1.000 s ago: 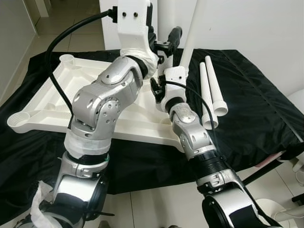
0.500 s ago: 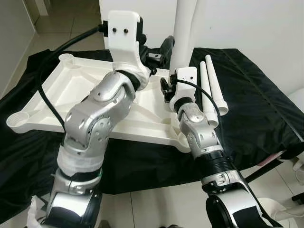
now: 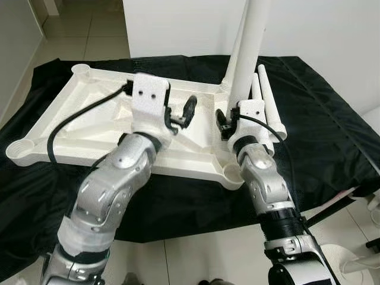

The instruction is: Building children table

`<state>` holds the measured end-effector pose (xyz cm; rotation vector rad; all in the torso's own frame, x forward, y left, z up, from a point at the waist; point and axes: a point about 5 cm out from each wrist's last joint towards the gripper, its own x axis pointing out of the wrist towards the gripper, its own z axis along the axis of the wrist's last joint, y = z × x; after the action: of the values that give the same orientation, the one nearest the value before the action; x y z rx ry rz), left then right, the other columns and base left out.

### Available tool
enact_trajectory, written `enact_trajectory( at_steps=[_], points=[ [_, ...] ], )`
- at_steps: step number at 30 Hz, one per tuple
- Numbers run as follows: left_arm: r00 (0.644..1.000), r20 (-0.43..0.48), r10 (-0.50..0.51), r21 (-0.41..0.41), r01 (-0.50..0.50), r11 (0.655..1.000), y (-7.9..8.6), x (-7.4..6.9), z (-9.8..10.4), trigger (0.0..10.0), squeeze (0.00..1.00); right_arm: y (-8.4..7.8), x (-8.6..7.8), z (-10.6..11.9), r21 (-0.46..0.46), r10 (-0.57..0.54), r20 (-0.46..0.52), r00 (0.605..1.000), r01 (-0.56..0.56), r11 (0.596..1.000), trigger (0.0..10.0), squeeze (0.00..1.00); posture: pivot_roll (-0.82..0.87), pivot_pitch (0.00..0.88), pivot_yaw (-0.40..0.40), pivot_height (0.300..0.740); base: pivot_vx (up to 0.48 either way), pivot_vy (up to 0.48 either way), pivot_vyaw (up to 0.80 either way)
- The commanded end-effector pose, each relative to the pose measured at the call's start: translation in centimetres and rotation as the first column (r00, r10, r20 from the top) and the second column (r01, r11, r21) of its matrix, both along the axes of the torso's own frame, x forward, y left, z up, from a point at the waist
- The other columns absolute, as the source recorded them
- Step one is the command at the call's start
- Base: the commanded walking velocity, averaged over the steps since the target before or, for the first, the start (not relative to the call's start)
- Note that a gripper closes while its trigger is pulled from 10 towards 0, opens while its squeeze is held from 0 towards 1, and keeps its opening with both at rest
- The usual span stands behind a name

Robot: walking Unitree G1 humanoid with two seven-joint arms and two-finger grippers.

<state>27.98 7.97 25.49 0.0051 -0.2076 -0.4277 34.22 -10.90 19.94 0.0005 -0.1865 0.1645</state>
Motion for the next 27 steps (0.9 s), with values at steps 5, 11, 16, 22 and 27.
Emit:
enact_trajectory(
  at_steps=[5, 11, 16, 22, 27],
  points=[
    [0.988, 0.033, -0.15, 0.109, 0.145, 0.983, -0.8, -1.4, -1.7, 10.0, 0.0, -0.5, -1.1, 0.0, -0.013, 0.02, 0.047, 0.999, -0.02, 1.0, 10.0, 0.0, 0.03, 0.123, -0.036, 0.74, 0.0, 0.0, 0.0],
    [0.987, 0.03, -0.155, 0.137, 0.15, 0.979, -0.7, -2.0, -3.1, 10.0, 0.0, -0.5, -2.4, -0.3, -0.024, 0.087, 0.084, 0.993, -0.085, 0.996, 10.0, 0.0, 0.02, 0.122, -0.032, 0.74, 0.0, 0.0, 0.0],
    [0.985, 0.013, -0.175, 0.126, 0.172, 0.977, -0.7, -2.3, -3.8, 10.0, 0.0, -0.4, -3.2, -0.7, -0.016, 0.137, 0.098, 0.986, -0.136, 0.991, 10.0, 0.0, 0.02, 0.123, -0.031, 0.74, 0.0, 0.0, 0.0],
    [0.967, -0.007, -0.254, 0.102, 0.254, 0.962, -0.9, -3.3, -4.8, 10.0, 0.0, -0.8, -4.5, -1.9, 0.01, 0.197, 0.11, 0.974, -0.199, 0.98, 10.0, 0.0, 0.03, 0.121, -0.029, 0.74, 0.0, 0.0, 0.0],
    [0.963, -0.021, -0.27, 0.098, 0.271, 0.958, -1.0, -3.6, -5.6, 10.0, 0.0, -1.3, -4.7, -2.8, 0.015, 0.21, 0.108, 0.972, -0.212, 0.977, 10.0, 0.0, 0.03, 0.121, -0.026, 0.74, 0.0, 0.0, 0.0]
  ],
)
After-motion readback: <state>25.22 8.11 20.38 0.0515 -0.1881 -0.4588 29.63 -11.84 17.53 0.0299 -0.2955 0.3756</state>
